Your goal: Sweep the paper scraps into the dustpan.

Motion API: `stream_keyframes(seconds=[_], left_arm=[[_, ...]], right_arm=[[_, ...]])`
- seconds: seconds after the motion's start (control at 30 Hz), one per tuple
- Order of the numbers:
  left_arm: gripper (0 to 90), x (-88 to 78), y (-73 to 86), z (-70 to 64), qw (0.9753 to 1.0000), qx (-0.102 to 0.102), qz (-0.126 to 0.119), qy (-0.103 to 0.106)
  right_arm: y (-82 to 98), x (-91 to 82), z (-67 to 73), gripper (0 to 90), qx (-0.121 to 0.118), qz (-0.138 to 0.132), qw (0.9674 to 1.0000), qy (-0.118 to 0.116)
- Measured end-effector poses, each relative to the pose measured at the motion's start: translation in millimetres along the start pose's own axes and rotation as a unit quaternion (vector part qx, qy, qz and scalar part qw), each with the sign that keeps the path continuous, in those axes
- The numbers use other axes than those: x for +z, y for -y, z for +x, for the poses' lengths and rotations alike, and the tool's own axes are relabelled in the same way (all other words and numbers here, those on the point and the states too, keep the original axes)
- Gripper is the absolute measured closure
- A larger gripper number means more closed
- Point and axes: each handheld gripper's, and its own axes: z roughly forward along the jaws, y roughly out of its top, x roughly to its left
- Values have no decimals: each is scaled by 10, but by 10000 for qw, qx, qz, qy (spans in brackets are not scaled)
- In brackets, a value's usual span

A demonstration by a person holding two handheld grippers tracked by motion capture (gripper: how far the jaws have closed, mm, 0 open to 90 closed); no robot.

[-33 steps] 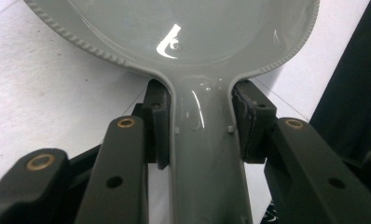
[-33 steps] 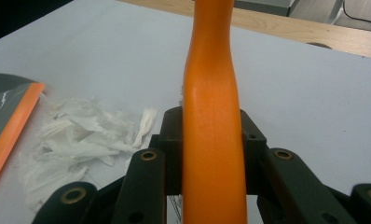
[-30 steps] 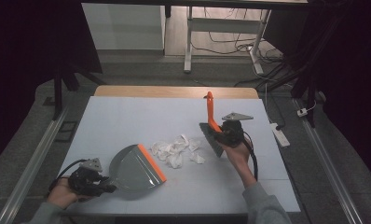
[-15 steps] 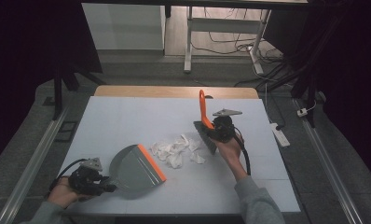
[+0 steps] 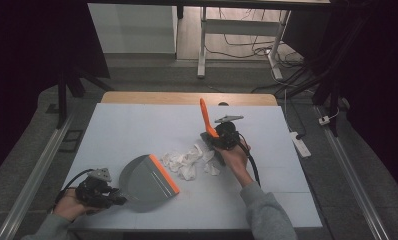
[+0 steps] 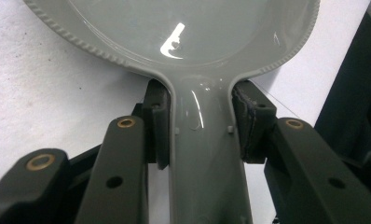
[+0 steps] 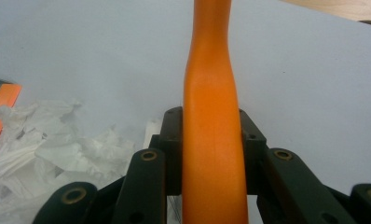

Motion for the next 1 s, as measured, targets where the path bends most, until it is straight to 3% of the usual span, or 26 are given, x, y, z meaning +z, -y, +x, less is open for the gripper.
stream_keyframes(seconds=[0.53,0.83,1.0], left_arm=[[613,41,-54,15,10000,-19,-5,35],[613,62,-73,22,10000,-5,-11,75],[612,67,-79,25,10000,-5,-9,90]], right_arm=[[-57,179,288,707,-241,226,9993,-163],[-77,210,457,707,-307,215,9982,-460],[-105,255,627,706,-498,225,9965,-631]])
